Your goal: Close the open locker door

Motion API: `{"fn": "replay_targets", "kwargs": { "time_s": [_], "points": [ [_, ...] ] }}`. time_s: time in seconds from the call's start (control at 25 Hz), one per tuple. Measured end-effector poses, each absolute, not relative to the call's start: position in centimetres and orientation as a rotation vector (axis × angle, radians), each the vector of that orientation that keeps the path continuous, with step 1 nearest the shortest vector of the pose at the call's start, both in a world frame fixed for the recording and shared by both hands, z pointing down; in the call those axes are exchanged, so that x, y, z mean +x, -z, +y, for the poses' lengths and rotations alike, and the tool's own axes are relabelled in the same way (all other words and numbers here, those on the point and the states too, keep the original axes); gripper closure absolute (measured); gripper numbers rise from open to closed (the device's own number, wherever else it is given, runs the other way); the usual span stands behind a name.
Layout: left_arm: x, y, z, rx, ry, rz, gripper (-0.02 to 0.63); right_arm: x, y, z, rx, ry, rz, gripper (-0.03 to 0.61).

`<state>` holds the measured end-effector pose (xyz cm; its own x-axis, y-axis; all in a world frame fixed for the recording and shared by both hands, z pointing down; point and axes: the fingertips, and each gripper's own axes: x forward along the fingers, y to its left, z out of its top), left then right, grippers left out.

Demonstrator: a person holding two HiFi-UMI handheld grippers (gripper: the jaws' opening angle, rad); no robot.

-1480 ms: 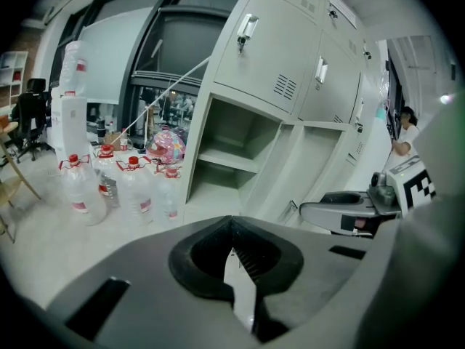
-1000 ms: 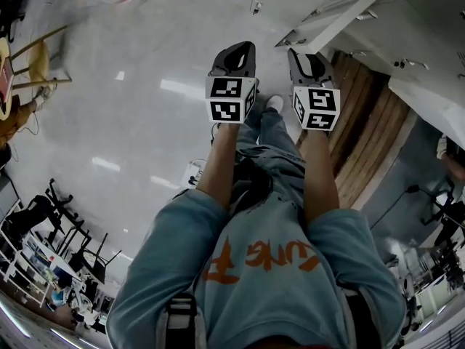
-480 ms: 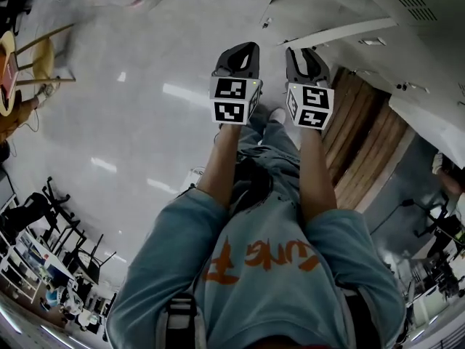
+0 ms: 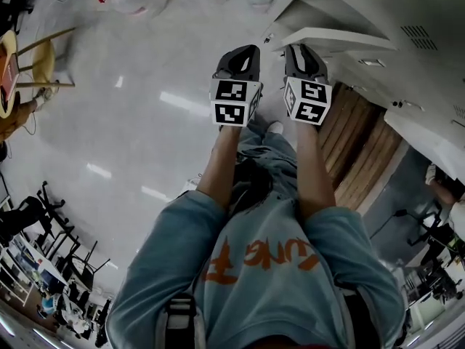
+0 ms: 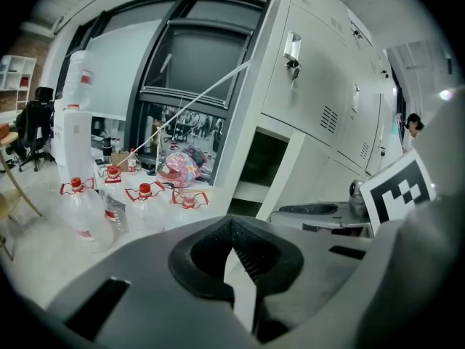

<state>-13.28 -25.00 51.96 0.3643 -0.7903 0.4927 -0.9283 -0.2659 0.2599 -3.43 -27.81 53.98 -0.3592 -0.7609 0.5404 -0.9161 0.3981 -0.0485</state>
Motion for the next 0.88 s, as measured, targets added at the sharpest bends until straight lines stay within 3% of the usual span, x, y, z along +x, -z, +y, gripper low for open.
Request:
{"fn": "replay_targets", "kwargs": {
  "time_s": [0.4,0.88],
  "points": [
    [-13.9,-50.6,-27.7,2.156,-0.29,-1.488,0.595,-3.7,-51.8,-31.6,1.485,-0.415,-2.241,0.459],
    [-14.9,-48.1,-29.4,2.19,-0.227,-1.522,0.595,-1.6,-49.3,-35.4,1.618,-0.365,-2.178,0.518]
  ]
}}
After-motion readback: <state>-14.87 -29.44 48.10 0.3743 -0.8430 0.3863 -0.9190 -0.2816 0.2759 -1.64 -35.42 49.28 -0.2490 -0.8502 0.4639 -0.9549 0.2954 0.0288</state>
